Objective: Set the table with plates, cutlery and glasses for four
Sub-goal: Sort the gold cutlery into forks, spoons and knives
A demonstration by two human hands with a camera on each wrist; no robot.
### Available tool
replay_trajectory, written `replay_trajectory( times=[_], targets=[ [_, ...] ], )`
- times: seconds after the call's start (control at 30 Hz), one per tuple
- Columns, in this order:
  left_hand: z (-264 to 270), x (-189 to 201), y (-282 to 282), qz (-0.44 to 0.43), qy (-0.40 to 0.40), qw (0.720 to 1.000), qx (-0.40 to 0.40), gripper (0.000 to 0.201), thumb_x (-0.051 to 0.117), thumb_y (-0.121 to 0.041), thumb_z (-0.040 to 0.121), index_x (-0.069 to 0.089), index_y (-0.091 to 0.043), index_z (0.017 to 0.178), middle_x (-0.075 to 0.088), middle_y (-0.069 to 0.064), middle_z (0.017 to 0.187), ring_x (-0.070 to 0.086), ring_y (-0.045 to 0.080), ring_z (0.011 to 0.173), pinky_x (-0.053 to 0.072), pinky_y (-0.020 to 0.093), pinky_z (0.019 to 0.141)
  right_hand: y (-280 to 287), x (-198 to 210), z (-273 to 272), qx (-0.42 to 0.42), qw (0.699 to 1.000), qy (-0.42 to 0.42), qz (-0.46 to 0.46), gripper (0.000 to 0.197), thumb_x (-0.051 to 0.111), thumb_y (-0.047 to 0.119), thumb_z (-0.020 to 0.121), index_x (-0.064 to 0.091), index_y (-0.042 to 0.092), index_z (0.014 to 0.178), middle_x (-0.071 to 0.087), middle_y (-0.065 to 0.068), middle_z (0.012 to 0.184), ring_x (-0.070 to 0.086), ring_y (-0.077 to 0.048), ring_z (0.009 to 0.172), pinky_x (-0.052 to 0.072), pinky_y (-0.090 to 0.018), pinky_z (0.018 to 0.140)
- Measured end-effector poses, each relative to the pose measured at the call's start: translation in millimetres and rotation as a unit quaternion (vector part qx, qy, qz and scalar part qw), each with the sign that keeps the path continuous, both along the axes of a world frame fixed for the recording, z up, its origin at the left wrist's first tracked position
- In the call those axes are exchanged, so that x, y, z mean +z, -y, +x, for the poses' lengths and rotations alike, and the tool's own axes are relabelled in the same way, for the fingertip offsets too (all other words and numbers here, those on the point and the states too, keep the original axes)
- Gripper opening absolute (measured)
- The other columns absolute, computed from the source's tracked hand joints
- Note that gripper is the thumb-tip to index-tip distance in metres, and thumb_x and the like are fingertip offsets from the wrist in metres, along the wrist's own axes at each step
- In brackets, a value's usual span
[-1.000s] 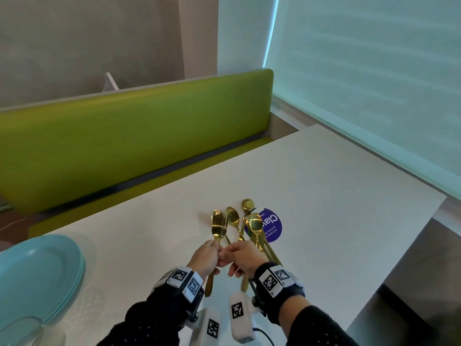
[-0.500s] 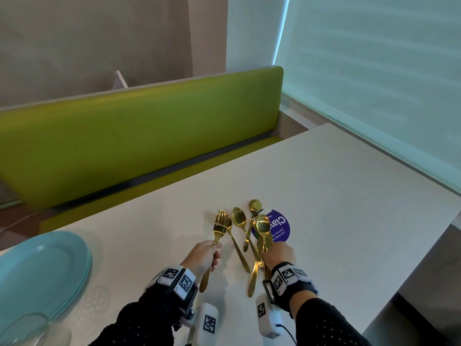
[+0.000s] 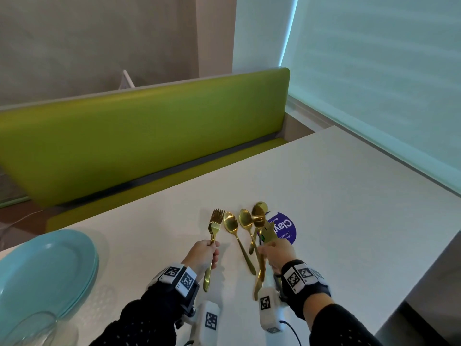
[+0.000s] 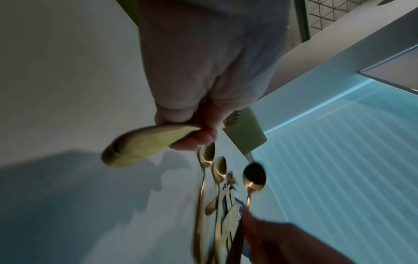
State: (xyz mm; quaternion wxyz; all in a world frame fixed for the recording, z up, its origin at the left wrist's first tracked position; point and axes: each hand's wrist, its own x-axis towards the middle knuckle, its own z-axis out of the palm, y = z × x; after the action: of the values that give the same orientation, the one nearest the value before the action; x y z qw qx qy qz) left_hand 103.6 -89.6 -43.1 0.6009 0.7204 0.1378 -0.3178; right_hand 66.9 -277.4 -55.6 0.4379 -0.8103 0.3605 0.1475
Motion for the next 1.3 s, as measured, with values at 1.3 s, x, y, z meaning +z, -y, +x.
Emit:
replay_trajectory(
  times=[1.3],
  targets=[
    [21.1, 13.1, -19.8, -0.021, -0.032, 0.999, 0.012, 0.023, 0.037, -0.012, 0.101, 0.052, -0.006, 0.085, 0.054, 0.009, 0.078, 0.055, 0.017, 0.068, 0.051, 0.029, 0.067, 2.7, -15.1, 62.4, 0.021, 0.985, -0.055, -0.162, 0.024, 0.055, 0.024, 0.090, 0.055, 0.006, 0.074, 0.058, -0.005, 0.073, 0.055, -0.019, 0.071, 0.044, -0.024, 0.059]
  ],
)
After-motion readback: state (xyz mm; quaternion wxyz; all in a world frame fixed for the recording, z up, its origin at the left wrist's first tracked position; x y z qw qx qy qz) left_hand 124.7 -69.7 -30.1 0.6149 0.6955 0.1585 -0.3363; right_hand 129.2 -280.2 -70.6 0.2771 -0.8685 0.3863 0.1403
